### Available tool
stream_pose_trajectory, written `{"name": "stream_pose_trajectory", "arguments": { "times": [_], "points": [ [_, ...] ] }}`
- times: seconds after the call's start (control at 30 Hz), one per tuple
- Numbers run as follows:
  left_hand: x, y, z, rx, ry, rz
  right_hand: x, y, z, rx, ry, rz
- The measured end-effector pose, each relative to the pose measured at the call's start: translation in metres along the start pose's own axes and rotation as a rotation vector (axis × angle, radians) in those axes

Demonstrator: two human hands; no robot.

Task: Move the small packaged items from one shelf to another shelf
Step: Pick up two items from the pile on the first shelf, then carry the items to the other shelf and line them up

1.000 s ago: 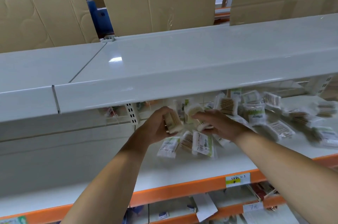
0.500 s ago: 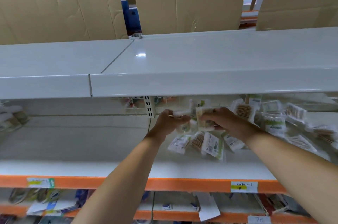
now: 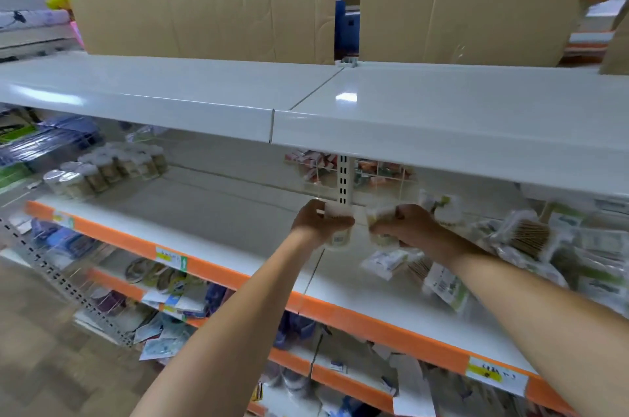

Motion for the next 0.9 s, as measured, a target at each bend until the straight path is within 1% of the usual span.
{"name": "stream_pose_trajectory", "arguments": {
  "times": [0.07, 0.17, 0.27, 0.4, 0.53, 0.67, 0.8, 0.9],
  "points": [
    [-0.010, -0.014, 0.000, 0.048, -0.024, 0.022, -0.008, 0.013, 0.000, -0.004, -0.042, -0.026],
    [-0.023, -0.033, -0.005, 0.089, -0.055, -0.086, -0.019, 0.034, 0.000, -0.041, -0.099, -0.053],
    [-0.035, -0.053, -0.011, 0.110, -0.042, -0.125, -0.030, 0.054, -0.001, -0.076, -0.120, -0.053],
    [-0.050, -0.083, -0.018, 0.152, -0.044, -0.074, -0.042, 0.083, -0.003, -0.117, -0.139, -0.065],
    [-0.065, -0.118, -0.022, 0.233, -0.062, -0.046, -0.062, 0.111, -0.003, -0.144, -0.160, -0.069],
    [-0.083, -0.155, -0.023, 0.311, -0.081, -0.060, -0.088, 0.146, -0.002, -0.177, -0.190, -0.041],
    [-0.101, -0.199, -0.022, 0.364, -0.126, -0.070, -0.114, 0.190, -0.002, -0.227, -0.207, 0.010],
    [-0.113, -0.236, -0.017, 0.385, -0.125, -0.101, -0.137, 0.226, -0.001, -0.234, -0.229, 0.007]
  ]
}}
Point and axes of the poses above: each hand's wrist, its own z-axis towards the middle knuckle, its own y-axis out of the palm, x = y × z, the point moved 8 cm from there along z, towards the middle knuckle, and after that the axes turned 10 degrees about x, right-handed, at the moved point
